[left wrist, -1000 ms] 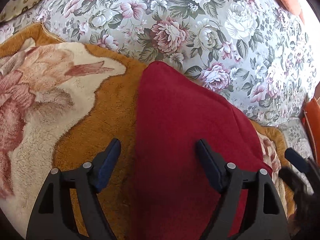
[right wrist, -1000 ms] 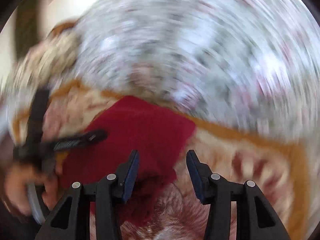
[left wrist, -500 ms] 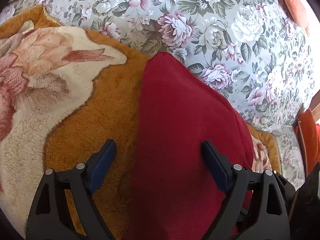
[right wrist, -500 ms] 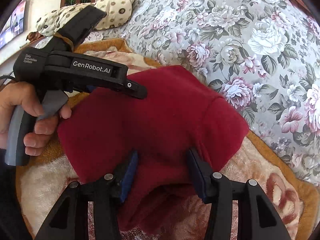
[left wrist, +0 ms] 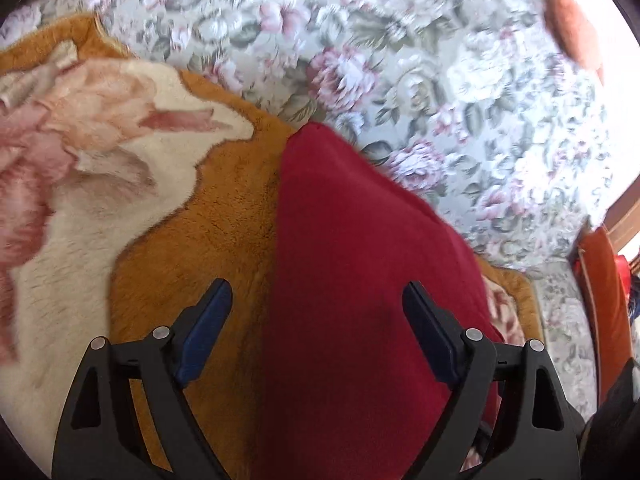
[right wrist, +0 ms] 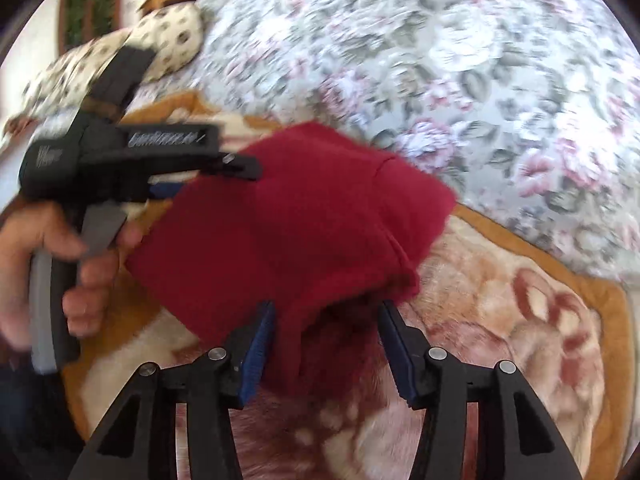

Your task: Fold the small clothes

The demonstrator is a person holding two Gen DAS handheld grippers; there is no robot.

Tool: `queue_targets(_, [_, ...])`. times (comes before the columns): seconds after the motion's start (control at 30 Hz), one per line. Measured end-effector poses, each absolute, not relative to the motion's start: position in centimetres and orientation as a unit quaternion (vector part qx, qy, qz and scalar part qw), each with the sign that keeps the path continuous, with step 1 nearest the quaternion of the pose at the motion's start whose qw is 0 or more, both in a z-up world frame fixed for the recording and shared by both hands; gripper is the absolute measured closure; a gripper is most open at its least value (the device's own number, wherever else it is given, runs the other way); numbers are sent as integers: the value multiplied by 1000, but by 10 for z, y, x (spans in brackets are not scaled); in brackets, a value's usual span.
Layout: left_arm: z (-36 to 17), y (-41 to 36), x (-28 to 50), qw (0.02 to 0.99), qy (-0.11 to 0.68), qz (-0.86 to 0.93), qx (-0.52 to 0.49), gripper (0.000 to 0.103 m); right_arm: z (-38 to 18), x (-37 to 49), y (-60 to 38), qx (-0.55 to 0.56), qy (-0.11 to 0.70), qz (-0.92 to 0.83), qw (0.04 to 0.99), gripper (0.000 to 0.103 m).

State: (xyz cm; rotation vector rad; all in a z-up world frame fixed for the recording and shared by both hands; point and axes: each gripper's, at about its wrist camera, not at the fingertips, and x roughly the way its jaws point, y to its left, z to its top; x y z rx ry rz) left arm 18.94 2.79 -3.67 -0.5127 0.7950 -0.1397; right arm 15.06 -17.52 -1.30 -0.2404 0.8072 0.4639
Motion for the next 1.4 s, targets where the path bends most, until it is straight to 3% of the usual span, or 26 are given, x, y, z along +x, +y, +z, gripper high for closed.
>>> queue_targets(0.23, [11, 0, 106, 907, 391, -110, -111, 12, 27, 65, -194, 84, 449, 130, 880, 52])
queue_targets(0.27, [11, -1, 91, 909, 394, -108, -87, 1, 31, 47, -192, 104, 442, 120, 883, 51])
queue_targets(0.4, [1, 2, 42, 916, 390, -91, -21, 0, 28, 0, -176, 101, 403, 70, 907, 51])
queue_targets(0.6, [-6, 4, 8, 923, 370, -100, -28, 0, 28, -30, -182, 109, 363, 29, 925, 51])
queue_targets(1.4, [-30, 2, 35, 898, 423, -99, -71, 0, 7, -16, -176, 91, 413, 27, 906, 51])
